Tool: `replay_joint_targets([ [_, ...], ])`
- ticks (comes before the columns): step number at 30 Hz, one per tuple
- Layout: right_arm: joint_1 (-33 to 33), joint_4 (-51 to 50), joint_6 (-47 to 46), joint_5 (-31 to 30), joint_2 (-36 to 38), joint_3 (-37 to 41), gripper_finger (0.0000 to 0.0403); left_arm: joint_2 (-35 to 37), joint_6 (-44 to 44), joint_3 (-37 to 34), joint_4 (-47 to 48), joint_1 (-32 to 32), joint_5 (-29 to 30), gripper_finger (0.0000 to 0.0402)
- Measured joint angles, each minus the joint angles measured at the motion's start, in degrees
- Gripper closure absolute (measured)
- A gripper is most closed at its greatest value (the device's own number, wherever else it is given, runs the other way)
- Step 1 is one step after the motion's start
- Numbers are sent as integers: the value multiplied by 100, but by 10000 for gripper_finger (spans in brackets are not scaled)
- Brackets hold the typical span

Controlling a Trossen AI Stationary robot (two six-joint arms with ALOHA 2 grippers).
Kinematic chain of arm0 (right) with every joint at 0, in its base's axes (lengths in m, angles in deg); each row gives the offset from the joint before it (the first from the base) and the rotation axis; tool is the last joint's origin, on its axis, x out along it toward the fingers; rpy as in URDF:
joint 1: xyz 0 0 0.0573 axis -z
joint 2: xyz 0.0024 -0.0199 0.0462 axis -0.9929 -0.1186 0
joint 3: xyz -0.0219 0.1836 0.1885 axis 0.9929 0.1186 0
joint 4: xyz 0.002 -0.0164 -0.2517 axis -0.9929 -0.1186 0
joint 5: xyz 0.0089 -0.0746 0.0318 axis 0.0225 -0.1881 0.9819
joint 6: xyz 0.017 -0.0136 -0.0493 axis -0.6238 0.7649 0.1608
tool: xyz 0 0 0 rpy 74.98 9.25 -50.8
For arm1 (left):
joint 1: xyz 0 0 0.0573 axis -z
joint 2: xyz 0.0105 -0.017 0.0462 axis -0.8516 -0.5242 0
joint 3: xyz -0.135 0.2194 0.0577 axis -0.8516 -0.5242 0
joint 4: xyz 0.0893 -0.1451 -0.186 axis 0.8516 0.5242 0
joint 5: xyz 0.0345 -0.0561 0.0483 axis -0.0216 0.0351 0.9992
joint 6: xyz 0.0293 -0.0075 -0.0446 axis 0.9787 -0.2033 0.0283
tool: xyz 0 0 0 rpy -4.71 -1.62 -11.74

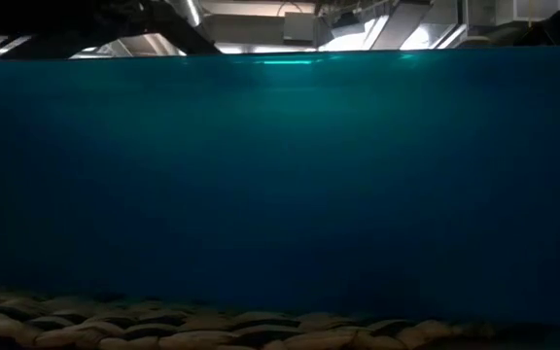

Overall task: Pick and place Granola Bars by type
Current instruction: Put the red granola bar into the yellow bin

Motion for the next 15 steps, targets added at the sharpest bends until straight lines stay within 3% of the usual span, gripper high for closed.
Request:
replay_joint_targets([
  [15,0,2,0,-2,0,0,370,246,-577,1135,232,2,-233,362],
])
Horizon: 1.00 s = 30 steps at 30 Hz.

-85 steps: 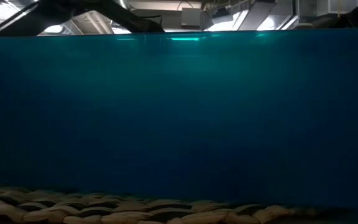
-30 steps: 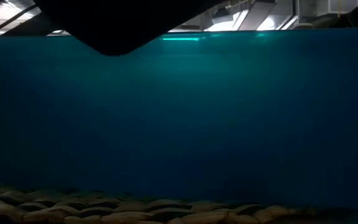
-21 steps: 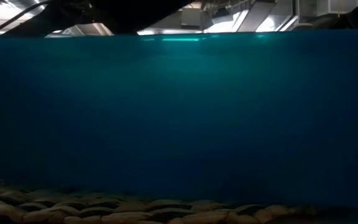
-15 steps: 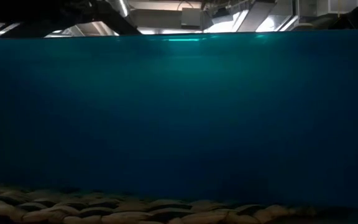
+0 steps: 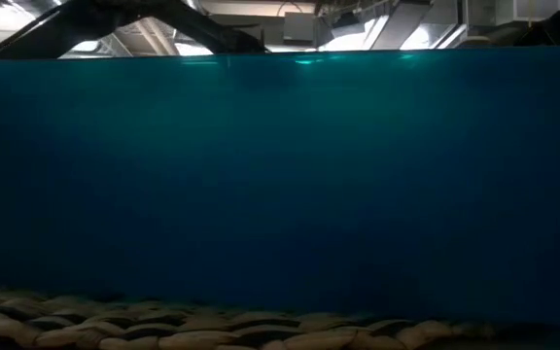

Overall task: Pick and place Granola Bars by type
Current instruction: Put the red granola bar into the yellow bin

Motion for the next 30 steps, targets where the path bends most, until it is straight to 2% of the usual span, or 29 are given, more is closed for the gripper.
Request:
replay_joint_targets([
  [21,0,-1,-1,2,0,0,370,1909,-1110,27,-85,25,-1898,368],
  [27,0,0,-6,1,1,0,370,2449,-1462,27,-40,208,-2322,366],
  [30,0,-2,0,2,2,0,370,2687,-1553,27,60,372,-2352,366],
])
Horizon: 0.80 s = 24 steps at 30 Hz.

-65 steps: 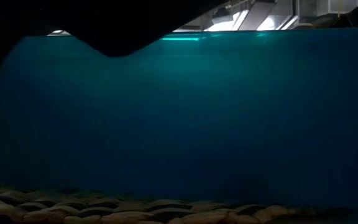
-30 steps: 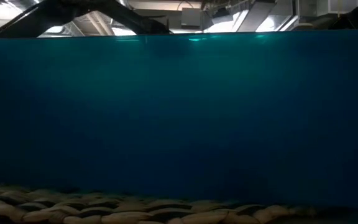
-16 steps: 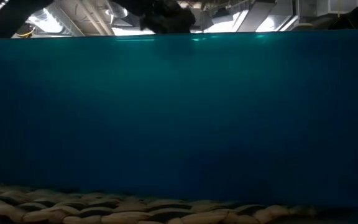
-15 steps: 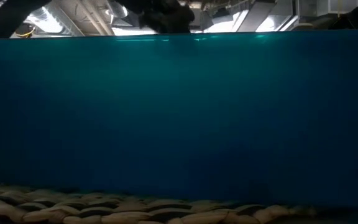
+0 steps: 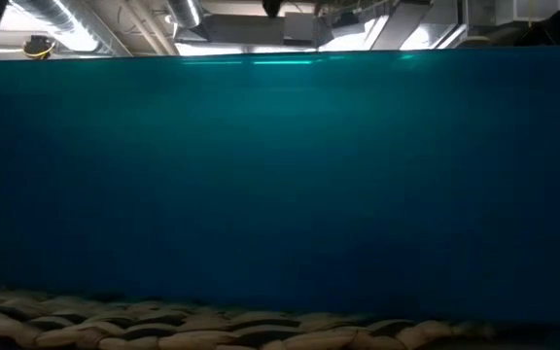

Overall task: Pick and place Granola Bars by type
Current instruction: Put the red granola bar into the yellow bin

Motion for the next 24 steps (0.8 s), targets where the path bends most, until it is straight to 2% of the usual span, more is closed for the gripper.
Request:
replay_joint_targets([
  [11,0,2,0,0,-2,0,370,295,-161,0,924,841,283,365],
  [16,0,1,-1,-1,-2,0,370,193,-158,-43,1186,1325,1135,367],
  [21,0,0,0,-1,-1,0,370,144,-165,-272,1138,1650,1321,363],
  [24,0,0,-7,-2,0,0,370,138,-169,-507,1129,1820,1734,364],
])
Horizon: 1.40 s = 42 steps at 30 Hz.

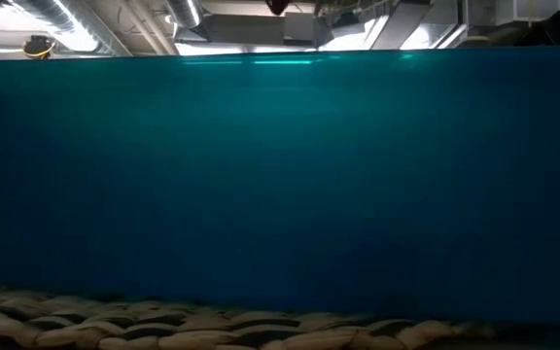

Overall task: Pick and place Granola Bars by type
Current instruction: Put the red granola bar into the yellow bin

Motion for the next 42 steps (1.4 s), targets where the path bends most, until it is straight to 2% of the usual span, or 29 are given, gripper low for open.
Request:
replay_joint_targets([
  [4,0,2,1,2,-1,0,370,-2,-162,-329,-237,118,404,367],
  [8,0,0,6,2,0,0,370,1,-246,-607,-404,198,528,364],
  [16,0,2,0,2,-1,0,370,-87,-293,-1114,-723,315,1135,365],
  [31,0,1,3,2,-2,0,370,-1655,-287,-1172,-858,446,912,364],
  [42,0,1,1,2,-2,0,370,-2386,-136,-1169,-829,787,782,366],
])
